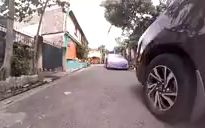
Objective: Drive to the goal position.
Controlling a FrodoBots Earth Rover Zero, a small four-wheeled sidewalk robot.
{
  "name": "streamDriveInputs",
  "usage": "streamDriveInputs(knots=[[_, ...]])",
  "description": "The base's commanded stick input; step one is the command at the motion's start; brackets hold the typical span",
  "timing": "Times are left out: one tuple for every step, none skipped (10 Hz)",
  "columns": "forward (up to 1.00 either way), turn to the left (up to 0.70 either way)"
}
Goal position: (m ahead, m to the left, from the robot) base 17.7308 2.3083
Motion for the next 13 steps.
streamDriveInputs(knots=[[0.70, 0.00], [0.70, 0.00], [0.70, 0.00], [0.70, 0.00], [0.70, 0.00], [0.70, 0.00], [0.70, 0.00], [0.70, 0.00], [0.70, 0.00], [0.70, 0.00], [0.70, 0.00], [0.70, 0.00], [0.70, 0.00]])
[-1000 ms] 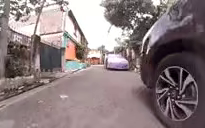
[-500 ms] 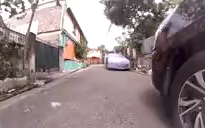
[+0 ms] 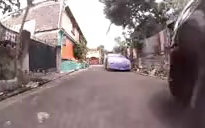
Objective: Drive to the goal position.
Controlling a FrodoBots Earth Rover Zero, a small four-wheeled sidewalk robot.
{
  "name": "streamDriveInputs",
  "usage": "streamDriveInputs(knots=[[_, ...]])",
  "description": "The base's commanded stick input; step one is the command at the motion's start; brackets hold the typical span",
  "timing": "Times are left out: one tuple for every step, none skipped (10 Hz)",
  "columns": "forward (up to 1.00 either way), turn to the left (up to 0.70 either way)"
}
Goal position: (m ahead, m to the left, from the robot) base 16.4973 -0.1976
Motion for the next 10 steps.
streamDriveInputs(knots=[[0.70, 0.00], [0.70, 0.00], [0.70, 0.00], [0.70, -0.02], [0.70, -0.15], [0.70, -0.32], [0.70, 0.00], [0.70, 0.00], [0.70, 0.00], [0.70, 0.00]])
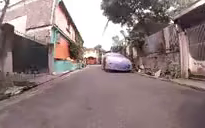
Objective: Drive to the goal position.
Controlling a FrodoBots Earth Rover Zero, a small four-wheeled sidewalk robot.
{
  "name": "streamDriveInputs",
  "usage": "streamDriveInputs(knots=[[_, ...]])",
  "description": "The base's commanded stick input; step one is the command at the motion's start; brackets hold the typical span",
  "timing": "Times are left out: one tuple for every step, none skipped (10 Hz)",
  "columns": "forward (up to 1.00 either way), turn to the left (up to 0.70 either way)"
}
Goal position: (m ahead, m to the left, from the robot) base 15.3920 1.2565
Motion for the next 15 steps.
streamDriveInputs(knots=[[0.70, 0.00], [0.70, 0.00], [0.70, 0.00], [0.70, 0.00], [0.70, 0.00], [0.70, 0.00], [0.70, 0.00], [0.70, 0.00], [0.70, 0.00], [0.70, 0.00], [0.70, 0.00], [0.70, 0.00], [0.70, 0.00], [0.70, 0.00], [0.70, 0.00]])
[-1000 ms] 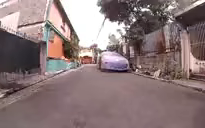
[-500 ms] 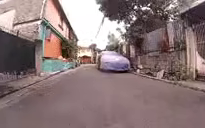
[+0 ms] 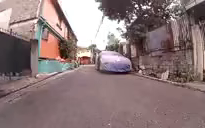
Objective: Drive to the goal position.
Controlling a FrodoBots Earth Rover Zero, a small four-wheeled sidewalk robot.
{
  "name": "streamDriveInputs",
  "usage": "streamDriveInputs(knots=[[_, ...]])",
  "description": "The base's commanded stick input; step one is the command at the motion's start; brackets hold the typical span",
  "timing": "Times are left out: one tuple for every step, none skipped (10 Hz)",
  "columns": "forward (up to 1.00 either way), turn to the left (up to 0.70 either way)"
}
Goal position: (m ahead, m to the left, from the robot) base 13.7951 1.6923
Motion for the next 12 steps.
streamDriveInputs(knots=[[0.70, 0.00], [0.70, 0.00], [0.70, 0.00], [0.70, 0.00], [0.70, 0.00], [0.70, 0.00], [0.70, 0.00], [0.70, 0.00], [0.70, 0.23], [0.70, 0.35], [0.70, 0.21], [0.70, 0.00]])
